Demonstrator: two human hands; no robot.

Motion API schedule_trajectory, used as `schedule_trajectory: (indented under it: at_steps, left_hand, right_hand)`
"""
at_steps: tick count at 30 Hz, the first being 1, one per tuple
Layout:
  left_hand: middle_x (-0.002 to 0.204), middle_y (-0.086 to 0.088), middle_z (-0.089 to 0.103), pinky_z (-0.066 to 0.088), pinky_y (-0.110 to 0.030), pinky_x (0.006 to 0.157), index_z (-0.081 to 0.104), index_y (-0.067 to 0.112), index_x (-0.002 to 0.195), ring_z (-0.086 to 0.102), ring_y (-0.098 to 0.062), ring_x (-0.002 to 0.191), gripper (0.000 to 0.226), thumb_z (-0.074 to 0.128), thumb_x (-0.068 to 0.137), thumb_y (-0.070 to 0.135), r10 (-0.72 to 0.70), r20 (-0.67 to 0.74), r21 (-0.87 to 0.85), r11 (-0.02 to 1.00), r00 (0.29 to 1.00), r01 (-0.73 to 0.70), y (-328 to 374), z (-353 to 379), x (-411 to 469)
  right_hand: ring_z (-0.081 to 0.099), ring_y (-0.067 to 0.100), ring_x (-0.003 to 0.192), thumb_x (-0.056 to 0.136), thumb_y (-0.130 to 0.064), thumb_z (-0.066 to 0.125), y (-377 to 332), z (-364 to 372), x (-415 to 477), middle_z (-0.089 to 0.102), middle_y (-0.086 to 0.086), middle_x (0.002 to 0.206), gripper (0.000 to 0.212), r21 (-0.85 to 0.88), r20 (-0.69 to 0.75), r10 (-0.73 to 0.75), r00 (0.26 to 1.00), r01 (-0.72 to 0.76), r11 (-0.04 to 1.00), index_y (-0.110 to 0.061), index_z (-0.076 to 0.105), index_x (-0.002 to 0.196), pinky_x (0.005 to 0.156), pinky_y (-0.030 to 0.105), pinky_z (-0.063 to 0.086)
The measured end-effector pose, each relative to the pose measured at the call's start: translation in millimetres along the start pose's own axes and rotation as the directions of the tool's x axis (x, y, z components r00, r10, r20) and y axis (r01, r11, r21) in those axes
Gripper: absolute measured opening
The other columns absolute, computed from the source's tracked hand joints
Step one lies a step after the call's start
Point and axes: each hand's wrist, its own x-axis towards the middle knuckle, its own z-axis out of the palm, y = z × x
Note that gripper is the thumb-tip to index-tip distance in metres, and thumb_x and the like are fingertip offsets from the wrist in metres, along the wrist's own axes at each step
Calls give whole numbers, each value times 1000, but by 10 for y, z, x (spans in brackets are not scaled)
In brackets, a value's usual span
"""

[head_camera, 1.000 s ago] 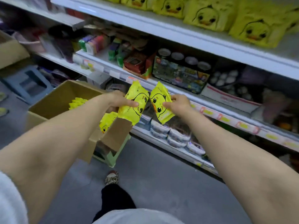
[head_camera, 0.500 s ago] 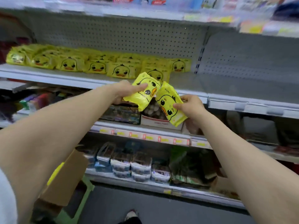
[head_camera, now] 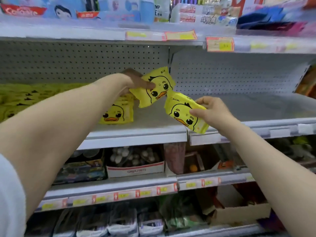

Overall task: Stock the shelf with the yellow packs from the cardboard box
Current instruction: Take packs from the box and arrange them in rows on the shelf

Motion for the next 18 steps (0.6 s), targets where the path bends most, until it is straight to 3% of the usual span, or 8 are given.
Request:
schedule_trajectory:
  at_steps: [3,7,10,14,18]
  left_hand:
    - [131,-13,60,46,-40,97,61,8,124,56,-32,121,65,81,74,45,75,21,124,989,997,-77,-17,27,651]
    - [122,-8,65,50,-36,94,66,16,116,61,-27,111,66,84,65,53,105,45,266,957,993,-114,-130,64,1299]
    - [115,-6,68,52,-38,94,69,15,113,63,-25,104,62,81,67,55,113,64,359,924,992,-129,-294,112,1596]
    - [108,-3,65,44,-25,71,68,17,106,56,-16,90,54,81,69,53,138,60,423,894,989,-150,-494,181,1928]
    - [108,-6,66,41,-25,72,70,14,112,56,-18,91,59,79,70,55,188,34,466,866,982,-182,-658,259,2191]
  right_hand:
    - [64,20,105,79,-28,81,4,39,489,70,-4,112,36,-118,46,-35,998,41,992,-25,69,112,95,36,51]
    - [62,15,94,81,-30,78,-22,167,1008,68,-8,103,34,-221,123,-88,988,114,969,-25,70,114,81,25,48]
    - [65,15,91,80,-28,79,47,284,1273,70,-11,95,25,-184,161,-109,981,138,973,-28,73,105,80,29,51]
    - [64,5,93,80,-26,80,110,422,1555,70,-15,100,24,-177,237,-160,958,204,963,-31,73,102,77,24,49]
    - [68,11,91,76,-25,84,125,630,1828,70,-14,98,28,-192,275,-172,946,230,954,-27,74,103,83,32,55]
